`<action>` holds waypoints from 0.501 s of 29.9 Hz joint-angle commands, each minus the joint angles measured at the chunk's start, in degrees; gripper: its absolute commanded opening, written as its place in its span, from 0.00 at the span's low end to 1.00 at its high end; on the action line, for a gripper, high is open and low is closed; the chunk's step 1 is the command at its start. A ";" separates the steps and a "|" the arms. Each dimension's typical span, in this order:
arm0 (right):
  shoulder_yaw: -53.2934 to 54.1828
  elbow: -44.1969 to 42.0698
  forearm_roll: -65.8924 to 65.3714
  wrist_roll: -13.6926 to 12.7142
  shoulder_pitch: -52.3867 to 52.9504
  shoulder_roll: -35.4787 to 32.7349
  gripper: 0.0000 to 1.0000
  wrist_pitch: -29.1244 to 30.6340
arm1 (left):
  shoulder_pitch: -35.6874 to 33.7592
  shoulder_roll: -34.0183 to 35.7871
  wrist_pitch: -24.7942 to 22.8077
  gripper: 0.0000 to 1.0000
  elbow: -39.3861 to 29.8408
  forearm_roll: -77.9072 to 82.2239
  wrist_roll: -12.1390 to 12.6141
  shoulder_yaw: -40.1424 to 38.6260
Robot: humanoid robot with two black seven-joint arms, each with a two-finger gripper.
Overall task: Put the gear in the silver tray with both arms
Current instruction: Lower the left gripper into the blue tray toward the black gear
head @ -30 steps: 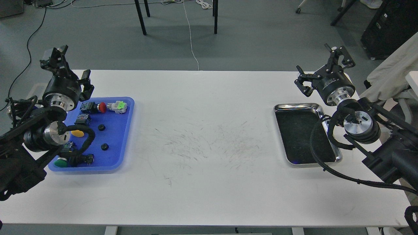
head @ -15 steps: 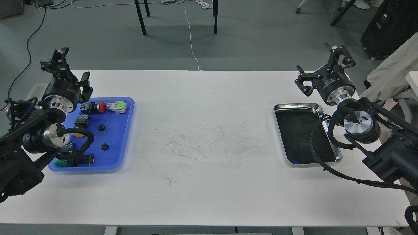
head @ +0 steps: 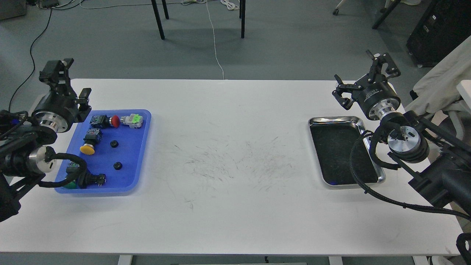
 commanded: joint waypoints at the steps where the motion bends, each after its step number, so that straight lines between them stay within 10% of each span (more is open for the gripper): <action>1: 0.17 0.05 0.00 -0.01 0.01 0.01 0.99 0.06 | -1.39 5.21 -0.30 0.99 -4.39 0.22 1.33 2.76; 15: 0.17 0.40 0.00 0.08 -0.08 -0.08 0.99 0.06 | -13.43 12.78 -2.85 0.99 -9.24 14.45 5.73 21.22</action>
